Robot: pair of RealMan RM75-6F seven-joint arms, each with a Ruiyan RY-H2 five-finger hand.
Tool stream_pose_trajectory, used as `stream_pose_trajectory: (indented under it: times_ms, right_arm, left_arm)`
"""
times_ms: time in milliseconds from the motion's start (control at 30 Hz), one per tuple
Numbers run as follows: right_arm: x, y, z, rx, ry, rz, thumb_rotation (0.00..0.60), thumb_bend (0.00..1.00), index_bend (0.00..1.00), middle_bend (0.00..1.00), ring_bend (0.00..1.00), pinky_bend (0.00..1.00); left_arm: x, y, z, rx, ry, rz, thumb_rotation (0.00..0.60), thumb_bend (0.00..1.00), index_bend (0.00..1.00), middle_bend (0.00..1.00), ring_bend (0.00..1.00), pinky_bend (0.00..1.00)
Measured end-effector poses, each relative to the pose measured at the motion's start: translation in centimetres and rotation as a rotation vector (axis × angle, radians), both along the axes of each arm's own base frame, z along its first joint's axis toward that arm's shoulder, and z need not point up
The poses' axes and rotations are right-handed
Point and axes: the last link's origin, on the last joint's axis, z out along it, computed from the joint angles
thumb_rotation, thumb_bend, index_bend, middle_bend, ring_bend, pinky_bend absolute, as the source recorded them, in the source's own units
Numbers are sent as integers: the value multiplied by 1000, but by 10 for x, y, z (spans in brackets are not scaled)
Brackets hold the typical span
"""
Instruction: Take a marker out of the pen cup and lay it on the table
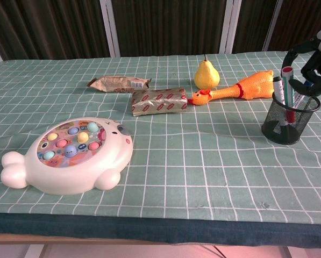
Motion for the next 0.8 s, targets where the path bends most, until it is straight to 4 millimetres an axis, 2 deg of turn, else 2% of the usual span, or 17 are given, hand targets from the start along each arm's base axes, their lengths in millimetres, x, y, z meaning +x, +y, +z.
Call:
stream_pose_trajectory:
  times_ms: [200,333,400,600,800]
  right_arm:
    - [22,9,20,-73,-16,54,600,803,748,996,1000,1000]
    - [31,10,26,-95,-23,68,600,804,750,996,1000,1000]
    - [41,8,27,-100,-32,89,600,804,750,996,1000,1000]
    - [58,-15,11,-111,22,147,600,804,751,996,1000,1000]
    - [60,-45,-17,-133,144,193,600,803,752,996,1000,1000]
  left_arm:
    - [0,0,0,-1,-1,0,600,456,276,168,119,266]
    - [0,0,0,-2,0,1,600,456,276,168,119,267]
    - [1,0,-1,-6,4,-1,600,456,275,168,119,266]
    - [0,1,-1,-5,3,3,600,456,277,168,120,266]
    - [0,1,-1,-8,2,2,600,456,276,168,120,267]
